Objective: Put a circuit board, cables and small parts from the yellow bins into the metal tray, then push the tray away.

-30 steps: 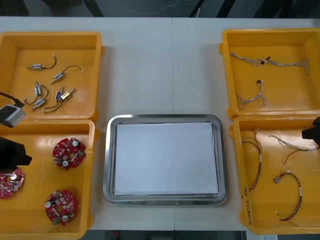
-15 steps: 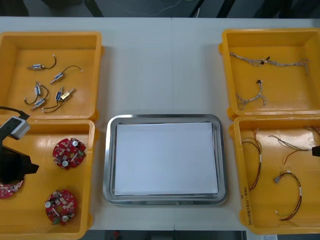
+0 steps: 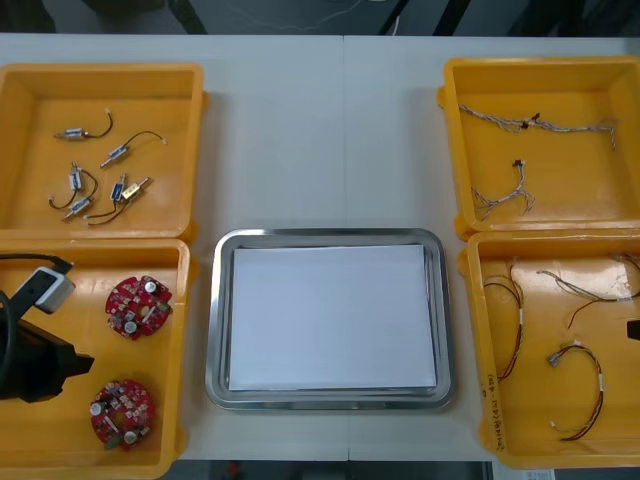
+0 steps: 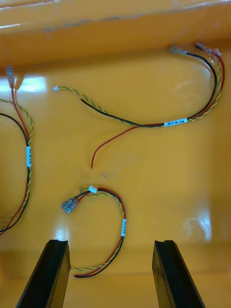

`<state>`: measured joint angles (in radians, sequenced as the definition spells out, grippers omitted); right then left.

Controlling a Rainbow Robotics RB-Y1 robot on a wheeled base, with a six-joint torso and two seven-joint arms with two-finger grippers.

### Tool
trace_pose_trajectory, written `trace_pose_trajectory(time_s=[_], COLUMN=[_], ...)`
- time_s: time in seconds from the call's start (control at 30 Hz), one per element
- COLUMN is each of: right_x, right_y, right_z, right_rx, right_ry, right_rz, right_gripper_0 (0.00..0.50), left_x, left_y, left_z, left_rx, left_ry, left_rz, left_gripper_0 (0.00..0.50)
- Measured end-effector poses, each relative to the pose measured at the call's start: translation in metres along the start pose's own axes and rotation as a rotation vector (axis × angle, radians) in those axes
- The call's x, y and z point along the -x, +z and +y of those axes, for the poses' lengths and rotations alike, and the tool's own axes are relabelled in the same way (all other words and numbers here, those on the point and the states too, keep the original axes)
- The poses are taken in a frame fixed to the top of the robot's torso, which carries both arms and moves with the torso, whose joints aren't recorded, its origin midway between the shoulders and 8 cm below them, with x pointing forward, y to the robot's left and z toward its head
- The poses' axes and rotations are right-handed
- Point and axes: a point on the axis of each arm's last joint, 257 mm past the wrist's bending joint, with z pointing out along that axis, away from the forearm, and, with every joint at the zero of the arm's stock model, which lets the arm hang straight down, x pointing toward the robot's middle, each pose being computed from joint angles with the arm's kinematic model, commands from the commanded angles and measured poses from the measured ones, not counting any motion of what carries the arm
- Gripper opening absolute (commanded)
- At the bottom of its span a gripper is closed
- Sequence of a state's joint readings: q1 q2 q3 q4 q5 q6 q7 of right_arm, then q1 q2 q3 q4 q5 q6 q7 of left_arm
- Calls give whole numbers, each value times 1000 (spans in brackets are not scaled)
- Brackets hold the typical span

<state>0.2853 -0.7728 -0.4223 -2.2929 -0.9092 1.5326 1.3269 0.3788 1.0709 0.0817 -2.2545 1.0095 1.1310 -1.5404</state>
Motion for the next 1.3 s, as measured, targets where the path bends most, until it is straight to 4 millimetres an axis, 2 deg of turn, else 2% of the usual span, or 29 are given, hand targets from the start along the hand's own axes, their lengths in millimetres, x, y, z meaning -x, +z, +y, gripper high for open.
trace_pose_trajectory(time_s=[0.13,0.4,0.67,0.9,1.13,1.3], right_x=[-5,-18,-26,-27,-32,-46], right_y=[6,24,34,47,53,60], right_z=[-9,-2,-11,-14,-19,-26], right_rx=[-41,-25,-25,-12,-9,-10], right_ry=[-8,-14,23,48,51,75], right_rz=[-1,29,56,45,19,15], right_gripper_0=[500,500,500,500,500,500], left_x=[-12,-32,-42,-46,-47,-59], left_y=[6,14,19,22,28,36], left_z=[-8,-19,-24,-29,-34,-33], left_rx=[-19,-42,-48,-56,-66,-70], left_ry=[75,137,159,179,176,162], left_rz=[5,20,30,29,7,26], left_gripper_0=[500,500,500,500,500,500])
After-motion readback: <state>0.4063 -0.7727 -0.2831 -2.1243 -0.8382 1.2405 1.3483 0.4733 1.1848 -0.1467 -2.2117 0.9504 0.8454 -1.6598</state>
